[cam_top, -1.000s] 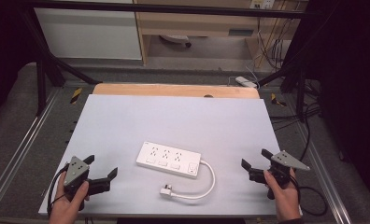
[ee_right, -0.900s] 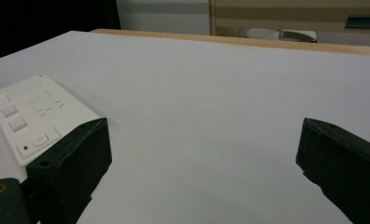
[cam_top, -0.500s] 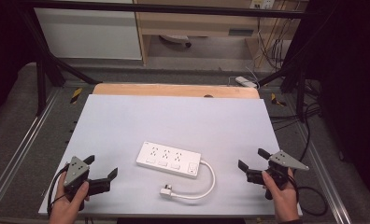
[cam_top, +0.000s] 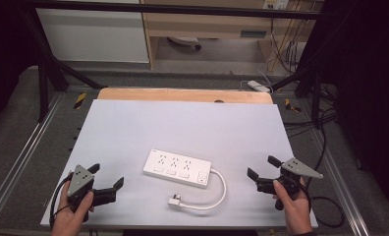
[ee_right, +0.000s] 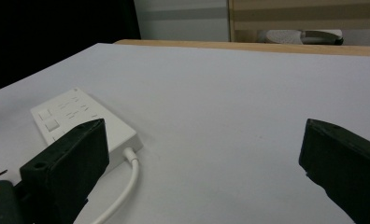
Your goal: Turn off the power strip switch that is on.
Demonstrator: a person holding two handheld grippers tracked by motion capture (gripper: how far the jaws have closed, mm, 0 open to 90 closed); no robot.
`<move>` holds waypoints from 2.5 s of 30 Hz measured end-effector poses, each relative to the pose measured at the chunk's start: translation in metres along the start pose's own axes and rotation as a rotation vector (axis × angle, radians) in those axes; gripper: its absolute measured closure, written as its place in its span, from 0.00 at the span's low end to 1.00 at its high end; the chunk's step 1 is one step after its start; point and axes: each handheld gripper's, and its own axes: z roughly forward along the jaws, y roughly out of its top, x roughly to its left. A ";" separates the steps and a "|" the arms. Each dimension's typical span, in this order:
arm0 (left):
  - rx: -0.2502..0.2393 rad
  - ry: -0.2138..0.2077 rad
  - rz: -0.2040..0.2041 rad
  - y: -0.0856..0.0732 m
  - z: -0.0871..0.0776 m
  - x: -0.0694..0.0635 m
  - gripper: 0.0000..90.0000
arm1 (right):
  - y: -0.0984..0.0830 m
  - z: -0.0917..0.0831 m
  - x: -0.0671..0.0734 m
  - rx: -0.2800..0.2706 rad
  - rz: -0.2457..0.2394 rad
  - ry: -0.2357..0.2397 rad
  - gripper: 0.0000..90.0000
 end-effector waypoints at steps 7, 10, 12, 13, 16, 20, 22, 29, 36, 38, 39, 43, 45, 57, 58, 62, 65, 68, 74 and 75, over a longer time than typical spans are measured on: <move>0.000 0.000 0.001 0.000 0.000 0.000 0.05 | 0.006 0.003 0.009 -0.006 -0.014 0.009 0.02; 0.001 0.000 -0.001 0.000 0.000 0.000 0.05 | 0.009 0.004 0.012 -0.002 -0.017 0.008 0.02; 0.001 0.000 -0.001 0.000 0.000 0.000 0.05 | 0.011 0.005 0.013 0.003 -0.022 0.010 0.02; 0.001 0.000 0.000 0.000 0.000 -0.001 0.05 | 0.013 0.007 0.016 0.010 -0.028 0.019 0.02; 0.001 0.000 0.000 -0.001 0.000 -0.001 0.05 | 0.016 0.010 0.018 0.018 -0.033 0.024 0.02; 0.002 0.001 0.000 0.000 0.000 -0.001 0.05 | 0.025 0.016 0.025 0.023 -0.048 0.042 0.02; 0.002 0.001 0.000 0.000 0.001 -0.001 0.05 | 0.027 0.017 0.026 0.024 -0.051 0.047 0.02; 0.000 0.003 0.001 -0.001 0.000 0.000 0.05 | 0.036 0.025 0.030 0.039 -0.055 0.054 0.02; 0.006 0.001 0.005 0.000 0.001 0.000 0.05 | 0.047 0.036 0.039 0.053 -0.077 0.074 0.03; 0.007 0.001 0.004 0.000 0.001 0.000 0.05 | 0.051 0.039 0.043 0.051 -0.081 0.086 0.03; 0.008 0.001 0.004 0.000 0.001 0.000 0.05 | 0.052 0.040 0.045 0.051 -0.081 0.090 0.03; 0.009 0.000 0.005 0.000 0.001 0.000 0.05 | 0.057 0.046 0.052 0.056 -0.086 0.106 0.03; 0.008 0.001 0.004 0.000 0.001 0.001 0.05 | 0.060 0.049 0.055 0.059 -0.090 0.115 0.03; 0.011 0.004 -0.009 -0.001 0.001 0.001 0.05 | 0.071 0.063 0.070 0.069 -0.096 0.144 0.04; 0.011 0.002 -0.006 -0.001 0.001 0.001 0.05 | 0.071 0.064 0.071 0.075 -0.100 0.143 0.04; 0.010 0.005 -0.010 -0.001 0.002 0.001 0.05 | 0.074 0.069 0.077 0.082 -0.110 0.149 0.04; 0.011 0.006 -0.008 -0.001 0.002 0.000 0.05 | 0.076 0.072 0.080 0.079 -0.118 0.159 0.04; 0.011 0.006 -0.011 -0.001 0.002 0.000 0.05 | 0.079 0.074 0.083 0.078 -0.118 0.163 0.04; 0.012 0.008 -0.009 -0.001 0.002 0.000 0.05 | 0.086 0.079 0.091 0.068 -0.127 0.175 0.04; 0.011 0.008 -0.008 -0.001 0.002 0.000 0.05 | 0.087 0.080 0.093 0.067 -0.127 0.179 0.04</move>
